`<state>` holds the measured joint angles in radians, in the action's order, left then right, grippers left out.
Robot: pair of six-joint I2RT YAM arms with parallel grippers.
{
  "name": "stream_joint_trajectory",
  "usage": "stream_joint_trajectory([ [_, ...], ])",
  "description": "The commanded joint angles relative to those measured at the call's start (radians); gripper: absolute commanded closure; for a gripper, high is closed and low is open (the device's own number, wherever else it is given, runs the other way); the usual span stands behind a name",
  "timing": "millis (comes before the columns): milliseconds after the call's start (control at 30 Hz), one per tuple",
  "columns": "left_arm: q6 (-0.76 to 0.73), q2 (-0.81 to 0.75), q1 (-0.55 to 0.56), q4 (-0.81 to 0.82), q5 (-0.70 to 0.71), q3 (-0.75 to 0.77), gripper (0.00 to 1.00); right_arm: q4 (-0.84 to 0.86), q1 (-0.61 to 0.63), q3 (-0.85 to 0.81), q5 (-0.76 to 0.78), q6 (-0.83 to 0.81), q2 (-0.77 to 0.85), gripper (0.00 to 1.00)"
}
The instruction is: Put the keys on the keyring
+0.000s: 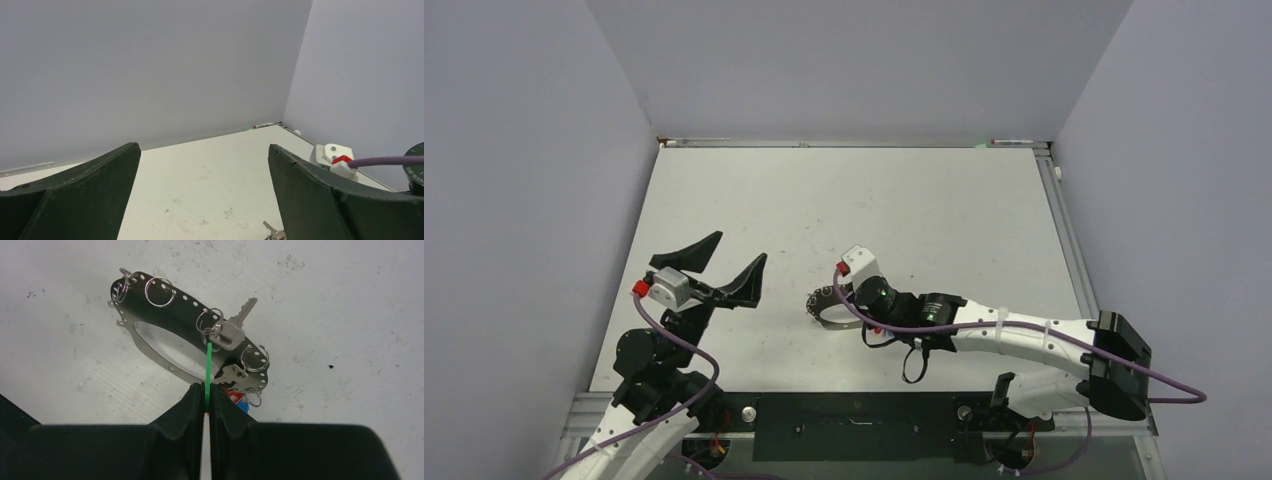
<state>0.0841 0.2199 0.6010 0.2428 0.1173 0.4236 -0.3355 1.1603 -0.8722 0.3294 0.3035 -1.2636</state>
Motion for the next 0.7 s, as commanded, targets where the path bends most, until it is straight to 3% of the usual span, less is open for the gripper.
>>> stream_joint_trajectory([
  [0,-0.015,0.004,-0.004,-0.006,0.016,0.044,0.01,0.075,0.008,-0.013,0.036,-0.008,-0.047,0.95],
  [367,-0.014,0.015,-0.004,-0.009,0.017,0.045,0.02,0.151,-0.044,-0.052,0.061,-0.146,-0.162,0.95],
  [667,-0.012,0.022,-0.004,-0.013,0.018,0.047,0.02,0.221,-0.157,-0.072,-0.038,-0.214,-0.253,0.95],
])
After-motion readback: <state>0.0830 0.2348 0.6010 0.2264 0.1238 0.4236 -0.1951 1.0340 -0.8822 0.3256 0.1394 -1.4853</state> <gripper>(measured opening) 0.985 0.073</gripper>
